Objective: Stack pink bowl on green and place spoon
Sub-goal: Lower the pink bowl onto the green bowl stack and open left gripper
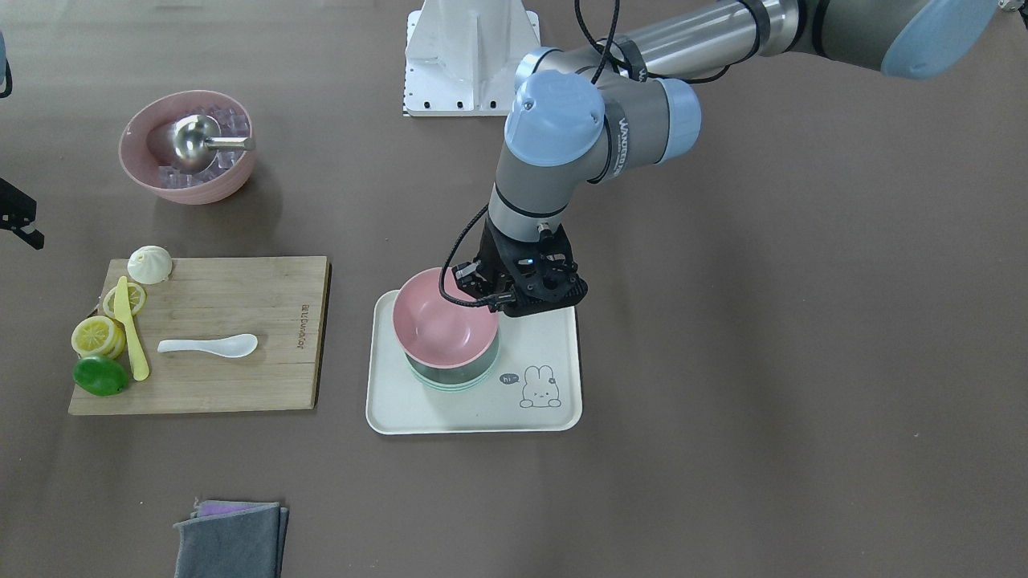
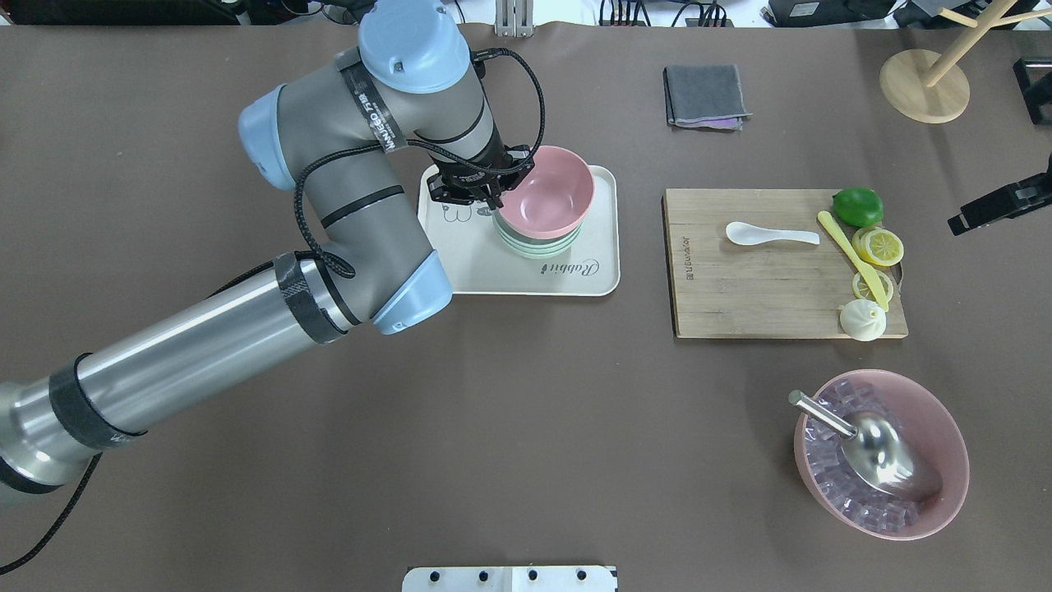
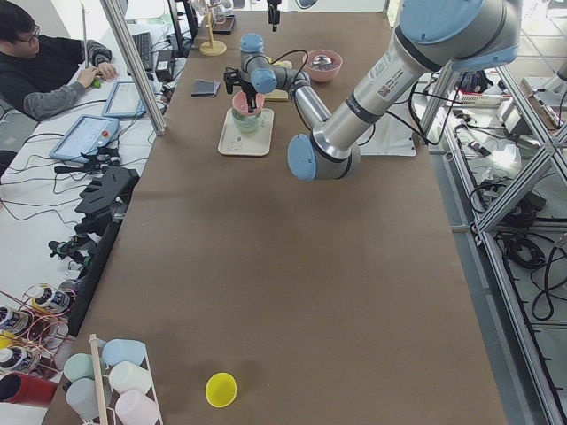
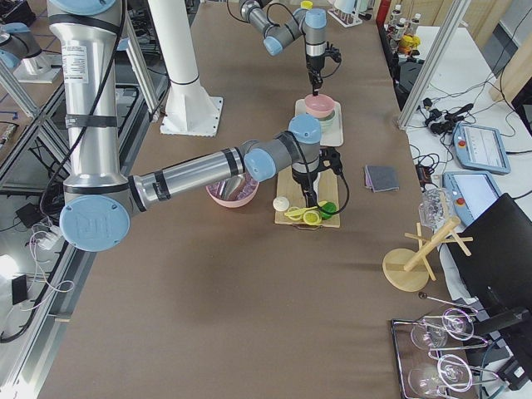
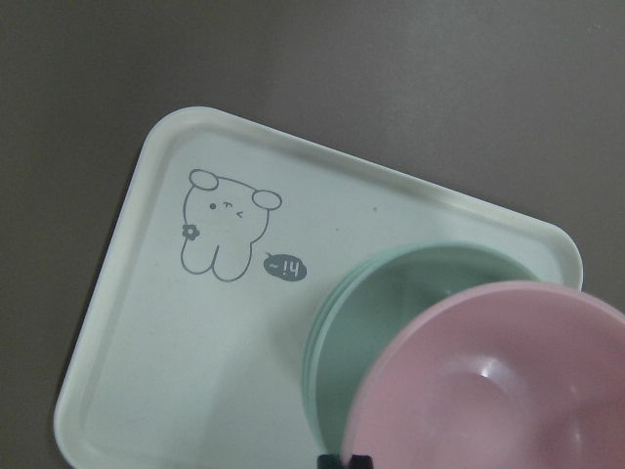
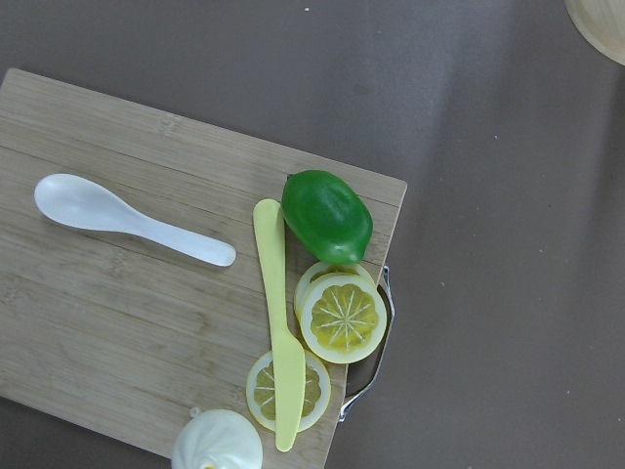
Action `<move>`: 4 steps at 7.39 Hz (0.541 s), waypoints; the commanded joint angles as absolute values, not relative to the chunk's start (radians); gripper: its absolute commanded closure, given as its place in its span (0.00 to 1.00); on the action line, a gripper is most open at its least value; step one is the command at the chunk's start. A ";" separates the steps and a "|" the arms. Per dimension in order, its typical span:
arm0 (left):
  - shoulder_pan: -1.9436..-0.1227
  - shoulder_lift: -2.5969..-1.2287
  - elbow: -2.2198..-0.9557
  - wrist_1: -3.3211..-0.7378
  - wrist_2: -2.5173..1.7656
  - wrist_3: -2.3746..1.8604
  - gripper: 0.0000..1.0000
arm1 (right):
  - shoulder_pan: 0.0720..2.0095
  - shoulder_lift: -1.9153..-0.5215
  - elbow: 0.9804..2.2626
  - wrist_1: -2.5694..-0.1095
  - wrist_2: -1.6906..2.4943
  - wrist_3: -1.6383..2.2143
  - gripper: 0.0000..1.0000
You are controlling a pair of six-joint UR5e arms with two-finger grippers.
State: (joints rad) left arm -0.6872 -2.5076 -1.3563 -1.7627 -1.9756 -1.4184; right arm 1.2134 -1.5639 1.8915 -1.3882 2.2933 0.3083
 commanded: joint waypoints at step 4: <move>-0.680 -2.505 -1.316 -1.807 -1.956 -1.414 1.00 | 1.213 -1.560 1.890 -1.388 2.292 0.308 0.00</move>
